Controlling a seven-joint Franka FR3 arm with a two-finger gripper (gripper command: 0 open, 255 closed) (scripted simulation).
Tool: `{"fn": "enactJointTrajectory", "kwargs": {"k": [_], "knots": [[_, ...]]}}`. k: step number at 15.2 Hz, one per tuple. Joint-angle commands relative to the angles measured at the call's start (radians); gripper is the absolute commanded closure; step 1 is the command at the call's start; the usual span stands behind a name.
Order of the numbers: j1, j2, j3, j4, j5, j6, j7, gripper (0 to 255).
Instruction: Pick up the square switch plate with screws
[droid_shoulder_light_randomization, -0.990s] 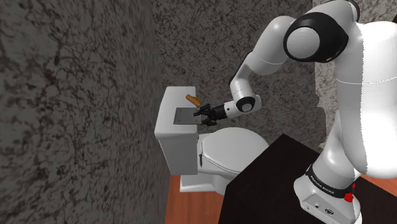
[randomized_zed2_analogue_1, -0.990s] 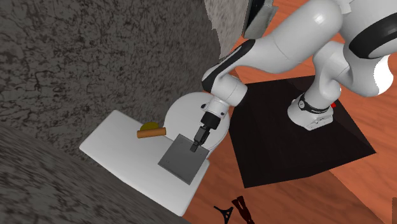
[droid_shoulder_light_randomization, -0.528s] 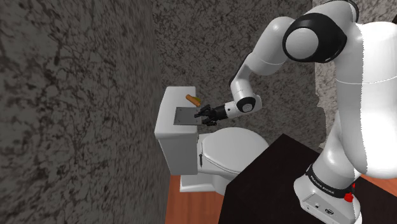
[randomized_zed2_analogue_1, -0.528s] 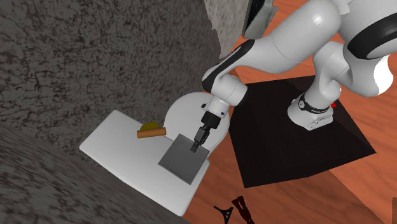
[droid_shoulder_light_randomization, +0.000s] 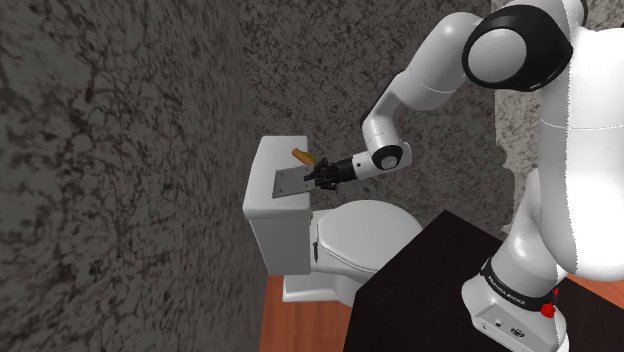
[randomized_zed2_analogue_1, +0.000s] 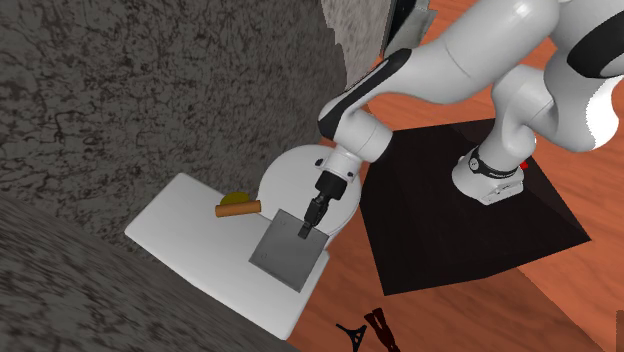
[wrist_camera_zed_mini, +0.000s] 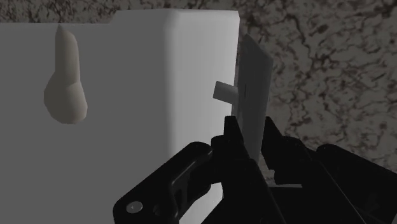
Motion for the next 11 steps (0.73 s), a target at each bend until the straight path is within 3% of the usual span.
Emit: {"fn": "enactJointTrajectory", "kwargs": {"k": [1, 11], "knots": [[0.006, -0.032, -0.006, -0.01, -0.018, 0.021, 0.015, 255], [0.026, -0.155, -0.022, -0.031, -0.084, 0.102, 0.082, 255]]}}
